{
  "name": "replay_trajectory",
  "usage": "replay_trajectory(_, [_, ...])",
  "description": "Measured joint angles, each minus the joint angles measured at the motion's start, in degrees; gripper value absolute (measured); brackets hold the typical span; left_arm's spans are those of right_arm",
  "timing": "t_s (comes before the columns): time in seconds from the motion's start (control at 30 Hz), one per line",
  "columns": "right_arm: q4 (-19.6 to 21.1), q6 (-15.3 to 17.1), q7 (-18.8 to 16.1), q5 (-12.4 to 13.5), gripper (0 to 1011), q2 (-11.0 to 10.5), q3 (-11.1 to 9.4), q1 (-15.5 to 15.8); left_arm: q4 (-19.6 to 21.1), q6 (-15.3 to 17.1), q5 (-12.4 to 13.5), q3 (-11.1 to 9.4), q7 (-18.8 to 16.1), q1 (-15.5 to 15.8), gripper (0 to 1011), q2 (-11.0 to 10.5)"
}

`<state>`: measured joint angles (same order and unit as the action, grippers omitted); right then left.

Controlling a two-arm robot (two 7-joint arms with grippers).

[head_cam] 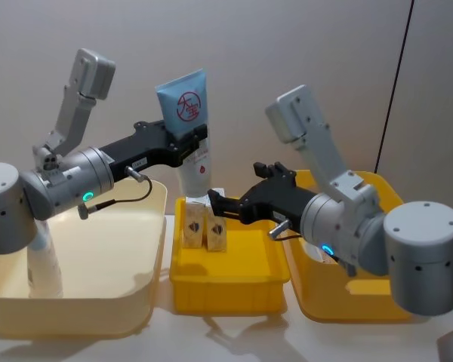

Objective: Bimanual collaborative sorting of washing and personal care products

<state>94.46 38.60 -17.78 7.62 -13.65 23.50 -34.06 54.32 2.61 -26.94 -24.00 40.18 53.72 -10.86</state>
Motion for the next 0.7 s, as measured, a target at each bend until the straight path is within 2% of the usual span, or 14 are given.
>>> replay_trajectory(0.7, [-2.9,1.2,1.0,-2.2,1001,2.2,1.5,-0.5,3.3,2.1,-3.5,0.2,2.8,-1.3,305,-1.2])
